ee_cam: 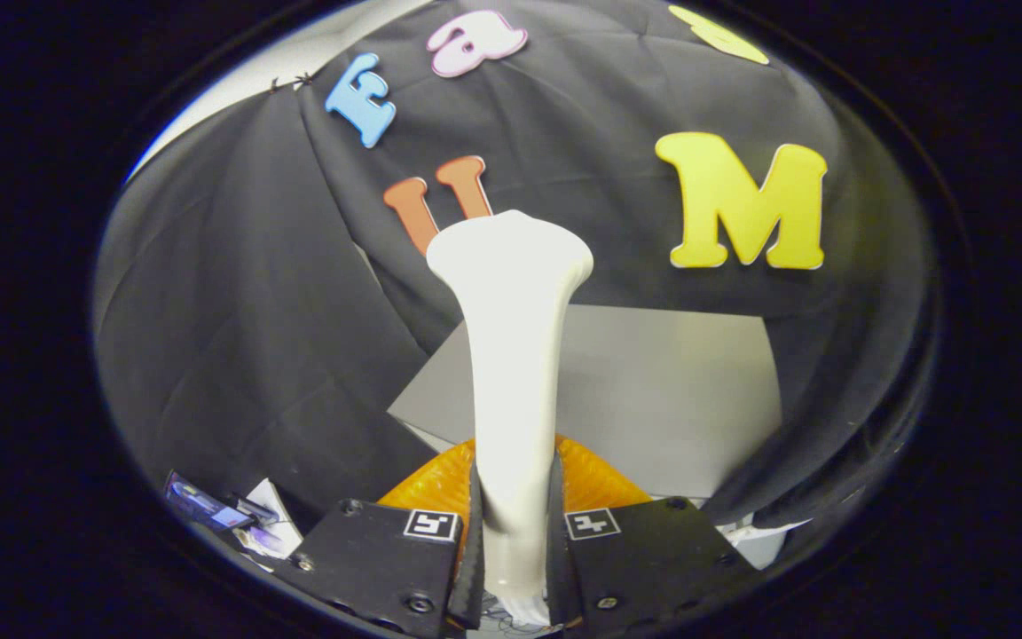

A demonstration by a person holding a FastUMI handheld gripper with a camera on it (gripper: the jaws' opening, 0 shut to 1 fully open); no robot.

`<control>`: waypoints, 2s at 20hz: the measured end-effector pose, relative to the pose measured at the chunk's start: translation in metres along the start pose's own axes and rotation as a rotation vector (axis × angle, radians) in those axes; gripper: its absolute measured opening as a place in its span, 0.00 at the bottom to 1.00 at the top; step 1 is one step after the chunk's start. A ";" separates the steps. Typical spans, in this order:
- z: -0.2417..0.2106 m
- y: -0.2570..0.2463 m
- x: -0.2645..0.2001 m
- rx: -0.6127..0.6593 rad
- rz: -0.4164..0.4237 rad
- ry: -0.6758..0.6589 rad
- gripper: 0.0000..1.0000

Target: Iron the clothes twice with a garment steamer, once on the left side and once on the right side.

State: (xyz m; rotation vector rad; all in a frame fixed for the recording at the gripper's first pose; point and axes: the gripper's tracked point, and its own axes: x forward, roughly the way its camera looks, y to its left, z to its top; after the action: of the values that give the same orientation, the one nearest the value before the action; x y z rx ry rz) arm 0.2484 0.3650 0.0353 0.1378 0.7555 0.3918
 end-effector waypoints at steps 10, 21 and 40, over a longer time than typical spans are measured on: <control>-0.031 -0.086 -0.154 -0.002 -0.053 -0.227 0.31; -0.061 -0.201 -0.297 -0.013 -0.249 -0.455 0.31; 0.051 -0.232 -0.309 -0.201 -0.568 -0.908 0.30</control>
State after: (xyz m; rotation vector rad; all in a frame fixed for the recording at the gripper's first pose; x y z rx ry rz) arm 0.1490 0.0311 0.2096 -0.0930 -0.1591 -0.1540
